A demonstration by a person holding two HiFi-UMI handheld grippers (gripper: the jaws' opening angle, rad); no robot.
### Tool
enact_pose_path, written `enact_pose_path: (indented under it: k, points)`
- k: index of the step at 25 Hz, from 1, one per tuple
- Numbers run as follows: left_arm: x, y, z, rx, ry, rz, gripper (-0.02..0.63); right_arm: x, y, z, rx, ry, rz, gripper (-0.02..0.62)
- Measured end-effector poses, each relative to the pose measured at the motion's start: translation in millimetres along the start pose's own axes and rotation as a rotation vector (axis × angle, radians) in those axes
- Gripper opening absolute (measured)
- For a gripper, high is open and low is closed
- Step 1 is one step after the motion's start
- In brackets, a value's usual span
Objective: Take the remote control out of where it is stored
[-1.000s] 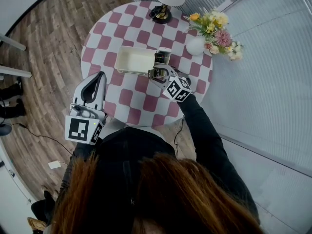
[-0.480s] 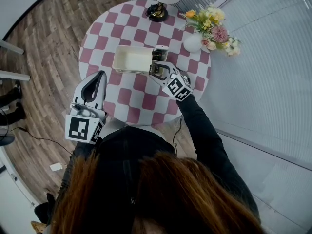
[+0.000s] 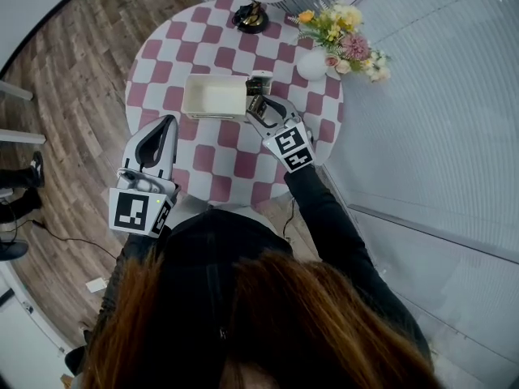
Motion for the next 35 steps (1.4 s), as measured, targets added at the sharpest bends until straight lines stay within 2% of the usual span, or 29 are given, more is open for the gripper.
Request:
enact_pose_path:
  k: [5,12,16,20,28,35]
  points:
    - [-5,-3,6,0.005,-0.049,-0.016,0.009,-3,6,-16,0.019,-0.121,0.206,0.21]
    - [-16,-3,13,0.015,-0.135,0.005,0.009,11,13,-37,0.045,-0.236,0.288,0.21]
    - [-20,-7,18,0.024,-0.16,0.008,0.009,16,11,-51,0.015,-0.288,0.393,0.21]
    - [-20,-10,23,0.033,-0.181,-0.006,0.009,20,16,-67,-0.002,-0.347,0.426,0.21]
    - [-19,-15,30,0.047,-0.208,-0.01,0.009,30,3,-83,0.052,-0.373,0.481,0.21]
    - [-23,-17,30,0.057,-0.227,-0.008,0.009,55,-30,-83,0.162,-0.338,0.509,0.21]
Point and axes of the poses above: the fingertips, and each gripper's own axes: z forward along the fingers, x to its left, y out of its top, the point moved 8 cm from there along -z, backward along the fingers, and after that the axes turned 8 degrees about -z, right-handed, at the moved point
